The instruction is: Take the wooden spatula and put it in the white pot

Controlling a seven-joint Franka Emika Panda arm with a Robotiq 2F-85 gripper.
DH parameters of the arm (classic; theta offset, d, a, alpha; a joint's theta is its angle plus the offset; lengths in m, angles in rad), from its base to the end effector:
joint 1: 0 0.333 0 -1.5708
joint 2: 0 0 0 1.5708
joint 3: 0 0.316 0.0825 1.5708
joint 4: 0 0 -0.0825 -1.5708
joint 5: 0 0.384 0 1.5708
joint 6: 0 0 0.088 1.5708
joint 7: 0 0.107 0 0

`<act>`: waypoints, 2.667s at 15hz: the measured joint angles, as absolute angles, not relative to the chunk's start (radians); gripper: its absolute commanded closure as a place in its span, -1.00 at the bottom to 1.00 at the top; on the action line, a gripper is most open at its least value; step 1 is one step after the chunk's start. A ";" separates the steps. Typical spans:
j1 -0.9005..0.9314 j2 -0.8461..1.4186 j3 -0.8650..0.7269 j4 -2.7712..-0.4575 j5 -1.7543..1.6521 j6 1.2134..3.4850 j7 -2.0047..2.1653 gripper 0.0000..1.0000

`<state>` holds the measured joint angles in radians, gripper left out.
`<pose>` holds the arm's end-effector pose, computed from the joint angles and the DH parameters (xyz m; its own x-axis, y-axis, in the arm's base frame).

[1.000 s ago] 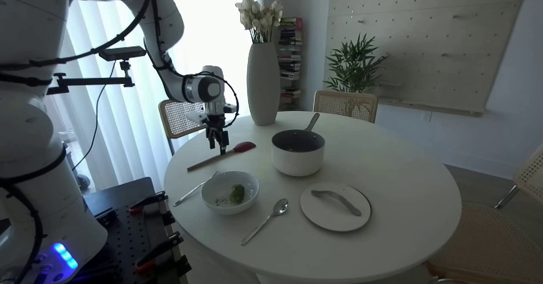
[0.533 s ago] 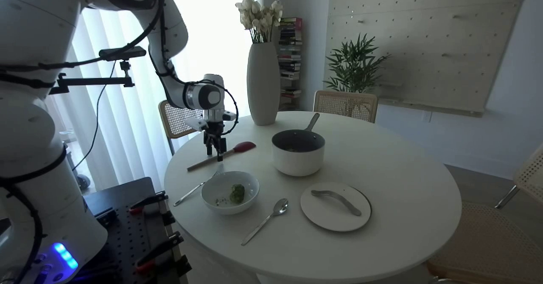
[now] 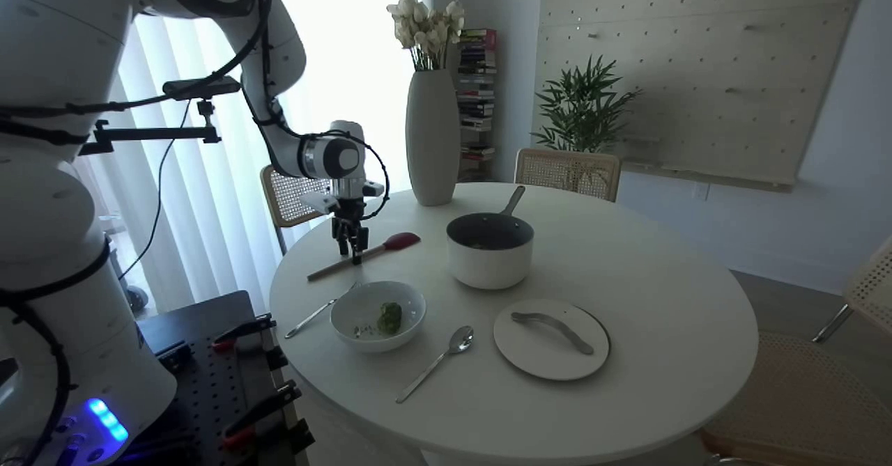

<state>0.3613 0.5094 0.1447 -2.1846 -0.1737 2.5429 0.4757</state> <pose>0.4682 0.2661 0.1421 0.9792 0.1615 -0.1227 0.1709 -0.9828 0.0700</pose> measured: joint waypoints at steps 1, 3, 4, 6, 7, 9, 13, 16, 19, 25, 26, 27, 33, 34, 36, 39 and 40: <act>0.366 0.506 0.140 -2.185 -0.174 2.543 0.476 0.43; 0.368 0.497 0.131 -2.191 -0.174 2.543 0.476 0.70; 0.368 0.491 0.128 -2.196 -0.174 2.543 0.476 0.87; 0.368 0.485 0.127 -2.202 -0.173 2.549 0.477 0.92; 0.368 0.479 0.125 -2.206 -0.173 2.549 0.477 0.92; 0.367 0.474 0.123 -2.216 -0.171 2.560 0.477 0.91; 0.367 0.462 0.118 -2.233 -0.171 2.569 0.477 0.91; 0.372 0.406 0.112 -2.259 -0.174 2.568 0.477 0.91; 0.384 0.300 0.110 -2.285 -0.188 2.538 0.478 0.91; 0.384 0.060 0.179 -2.297 -0.176 2.334 0.477 0.91; 0.383 0.024 0.195 -2.295 -0.164 2.291 0.475 0.91; 0.382 -0.013 0.211 -2.291 -0.146 2.243 0.472 0.91; 0.358 -0.188 0.257 -2.240 -0.079 1.927 0.471 0.91; 0.343 -0.210 0.255 -2.237 -0.079 1.895 0.458 0.91; 0.301 -0.250 0.237 -2.243 -0.079 1.860 0.393 0.91; 0.219 -0.305 0.145 -2.279 -0.079 1.856 0.185 0.91; 0.191 -0.316 0.104 -2.288 -0.079 1.856 0.101 0.91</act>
<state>0.1911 -0.3161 0.1044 -2.2878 -0.0792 1.8563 0.1015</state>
